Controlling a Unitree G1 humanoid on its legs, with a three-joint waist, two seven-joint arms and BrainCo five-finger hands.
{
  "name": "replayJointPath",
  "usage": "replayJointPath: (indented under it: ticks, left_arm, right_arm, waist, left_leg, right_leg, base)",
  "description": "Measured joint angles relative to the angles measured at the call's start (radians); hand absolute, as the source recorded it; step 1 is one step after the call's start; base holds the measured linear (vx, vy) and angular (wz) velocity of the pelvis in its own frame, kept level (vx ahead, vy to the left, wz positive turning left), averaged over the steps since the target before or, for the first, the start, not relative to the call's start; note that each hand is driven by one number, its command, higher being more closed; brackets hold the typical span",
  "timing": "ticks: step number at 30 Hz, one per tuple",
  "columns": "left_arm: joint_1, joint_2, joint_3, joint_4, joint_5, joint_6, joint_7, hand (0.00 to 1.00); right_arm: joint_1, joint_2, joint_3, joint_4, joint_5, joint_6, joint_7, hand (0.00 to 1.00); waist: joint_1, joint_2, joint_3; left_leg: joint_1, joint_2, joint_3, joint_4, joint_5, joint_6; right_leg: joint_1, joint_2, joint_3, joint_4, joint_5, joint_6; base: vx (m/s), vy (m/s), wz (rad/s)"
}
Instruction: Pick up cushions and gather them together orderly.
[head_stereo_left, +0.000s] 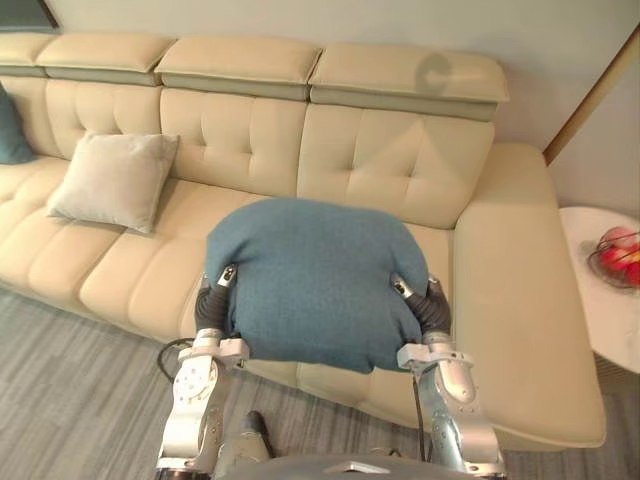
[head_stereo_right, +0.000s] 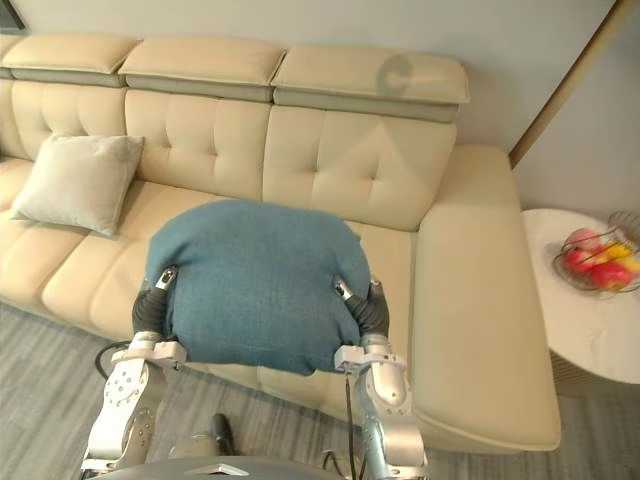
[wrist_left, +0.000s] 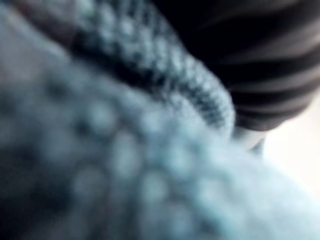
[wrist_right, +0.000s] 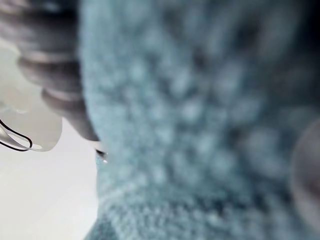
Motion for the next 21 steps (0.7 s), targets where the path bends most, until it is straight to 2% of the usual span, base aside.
replayJointPath:
  ticks: [1, 2, 3, 5, 6, 7, 8, 10, 12, 13, 14, 15, 16, 17, 18, 21]
  left_arm:
    - [0.002, 0.011, 0.0, 0.0, 0.0, 0.002, 0.005, 1.0]
    - [0.005, 0.011, 0.0, 0.0, -0.001, 0.003, 0.006, 1.0]
    - [0.018, 0.011, 0.0, -0.015, -0.001, 0.003, 0.005, 1.0]
    - [0.029, 0.01, -0.004, -0.04, 0.0, 0.003, 0.002, 1.0]
    - [0.032, 0.011, -0.005, -0.047, 0.0, 0.003, -0.002, 1.0]
    - [0.032, 0.012, -0.008, -0.047, 0.0, 0.003, -0.004, 1.0]
    - [0.033, 0.017, -0.006, -0.043, 0.0, 0.004, -0.004, 1.0]
    - [0.033, 0.035, -0.005, -0.028, 0.0, 0.006, -0.007, 1.0]
    - [0.033, 0.046, 0.004, 0.014, 0.0, 0.008, -0.009, 1.0]
    - [0.033, 0.048, 0.006, 0.02, 0.0, 0.008, -0.009, 1.0]
    - [0.03, 0.051, 0.013, 0.03, 0.0, 0.01, -0.009, 1.0]
    - [0.031, 0.052, 0.016, 0.038, 0.0, 0.01, -0.009, 1.0]
    - [0.03, 0.045, 0.008, 0.06, 0.0, 0.01, -0.012, 1.0]
    - [0.03, 0.043, -0.002, 0.073, 0.0, 0.011, -0.019, 1.0]
    - [0.03, 0.039, -0.004, 0.075, 0.001, 0.012, -0.024, 1.0]
    - [0.028, 0.013, -0.004, 0.073, 0.0, 0.013, -0.04, 1.0]
  right_arm:
    - [0.001, 0.012, 0.0, 0.0, -0.001, 0.009, 0.0, 1.0]
    - [0.002, 0.014, 0.0, 0.0, -0.001, 0.011, 0.0, 1.0]
    - [0.008, 0.02, 0.002, 0.0, -0.003, 0.012, 0.002, 1.0]
    - [0.01, 0.02, 0.002, 0.0, -0.02, 0.011, 0.002, 1.0]
    - [0.014, 0.02, 0.002, 0.0, -0.022, 0.011, 0.002, 1.0]
    - [0.017, 0.019, 0.002, 0.002, -0.027, 0.011, 0.003, 1.0]
    - [0.011, 0.019, 0.004, 0.024, -0.036, 0.011, 0.005, 1.0]
    - [-0.017, 0.02, 0.008, 0.11, -0.039, 0.01, 0.009, 1.0]
    - [-0.051, 0.02, 0.016, 0.205, -0.039, 0.011, 0.012, 1.0]
    - [-0.055, 0.02, 0.017, 0.218, -0.039, 0.011, 0.013, 1.0]
    - [-0.061, 0.022, 0.023, 0.236, -0.039, 0.012, 0.017, 1.0]
    - [-0.061, 0.02, 0.026, 0.242, -0.038, 0.012, 0.025, 1.0]
    - [-0.06, 0.004, 0.027, 0.25, -0.037, 0.012, 0.025, 1.0]
    - [-0.063, -0.022, 0.027, 0.255, -0.037, 0.012, 0.026, 1.0]
    - [-0.066, -0.037, 0.027, 0.258, -0.036, 0.012, 0.027, 1.0]
    - [-0.056, -0.05, 0.031, 0.257, -0.033, 0.012, 0.029, 1.0]
  waist:
    - [0.001, -0.013, -0.002]
    - [0.005, -0.014, -0.002]
    - [0.016, -0.014, -0.002]
    - [0.017, -0.013, -0.002]
    - [0.019, -0.016, -0.001]
    - [0.019, -0.017, -0.002]
    - [0.017, -0.018, -0.003]
    - [0.008, -0.032, -0.011]
    - [-0.017, -0.033, -0.012]
    - [-0.018, -0.03, -0.011]
    - [-0.019, -0.023, -0.008]
    - [-0.021, -0.024, -0.009]
    - [-0.04, -0.011, -0.012]
    - [-0.035, 0.012, -0.012]
    - [-0.035, 0.023, -0.008]
    - [-0.032, 0.037, -0.01]
  left_leg:
    - [-0.011, -0.004, 0.0, 0.039, -0.02, 0.014]
    - [-0.011, -0.004, -0.002, 0.053, -0.03, 0.012]
    - [-0.009, -0.004, -0.013, 0.092, -0.07, 0.01]
    - [-0.009, -0.003, -0.016, 0.134, -0.134, 0.004]
    - [-0.007, -0.009, -0.014, 0.155, -0.169, 0.002]
    - [-0.002, -0.025, -0.013, 0.164, -0.212, 0.009]
    - [0.013, -0.033, 0.007, 0.161, -0.231, 0.018]
    - [0.053, -0.048, 0.057, 0.128, -0.232, 0.026]
    - [0.096, -0.05, 0.089, 0.11, -0.215, 0.048]
    - [0.1, -0.048, 0.091, 0.106, -0.214, 0.049]
    - [0.102, -0.035, 0.1, 0.079, -0.214, 0.049]
    - [0.111, -0.028, 0.112, 0.05, -0.2, 0.035]
    - [0.115, -0.031, 0.082, 0.042, -0.193, 0.029]
    - [0.119, -0.029, 0.048, 0.024, -0.19, 0.024]
    - [0.127, -0.028, 0.033, 0.006, -0.179, 0.019]
    - [0.16, -0.017, 0.018, -0.04, -0.151, 0.003]
  right_leg:
    - [0.005, -0.009, 0.005, -0.006, 0.011, 0.011]
    - [0.007, -0.011, 0.01, -0.008, 0.018, 0.014]
    - [0.013, -0.012, 0.033, -0.014, 0.026, 0.019]
    - [0.013, -0.018, 0.073, -0.029, 0.025, 0.02]
    - [0.001, -0.025, 0.105, -0.022, 0.011, -0.004]
    - [-0.034, -0.032, 0.148, 0.022, 0.004, -0.012]
    - [-0.108, -0.033, 0.178, 0.131, 0.013, -0.014]
    - [-0.212, -0.044, 0.184, 0.268, 0.046, -0.016]
    - [-0.249, -0.059, 0.105, 0.298, 0.071, -0.014]
    - [-0.255, -0.054, 0.087, 0.29, 0.064, -0.014]
    - [-0.283, -0.022, 0.021, 0.262, 0.032, -0.032]
    - [-0.292, 0.042, -0.036, 0.177, 0.062, -0.062]
    - [-0.255, 0.065, -0.049, 0.116, 0.121, -0.064]
    - [-0.234, 0.081, -0.053, 0.085, 0.135, -0.083]
    - [-0.224, 0.083, -0.054, 0.068, 0.144, -0.084]
    - [-0.19, 0.093, -0.082, 0.048, 0.133, -0.086]
  base:
    - [0.12, 0.119, -0.17]
    - [0.07, 0.114, -0.38]
    - [0.08, 0.142, -0.57]
    - [0.04, 0.147, -0.65]
    - [-0.01, 0.182, -0.81]
    - [-0.02, 0.234, -1.13]
    - [-0.03, 0.259, -1.16]
    - [0.02, 0.229, -1.05]
    - [0.08, 0.113, -0.91]
    - [0.06, 0.005, -0.83]
    - [0.03, -0.072, -0.62]
    - [0.07, -0.077, -0.26]
    - [0.11, -0.063, -0.03]
    - [0.11, -0.022, 0.12]
    - [0.08, -0.038, -0.14]
    - [0.06, -0.058, 0.13]
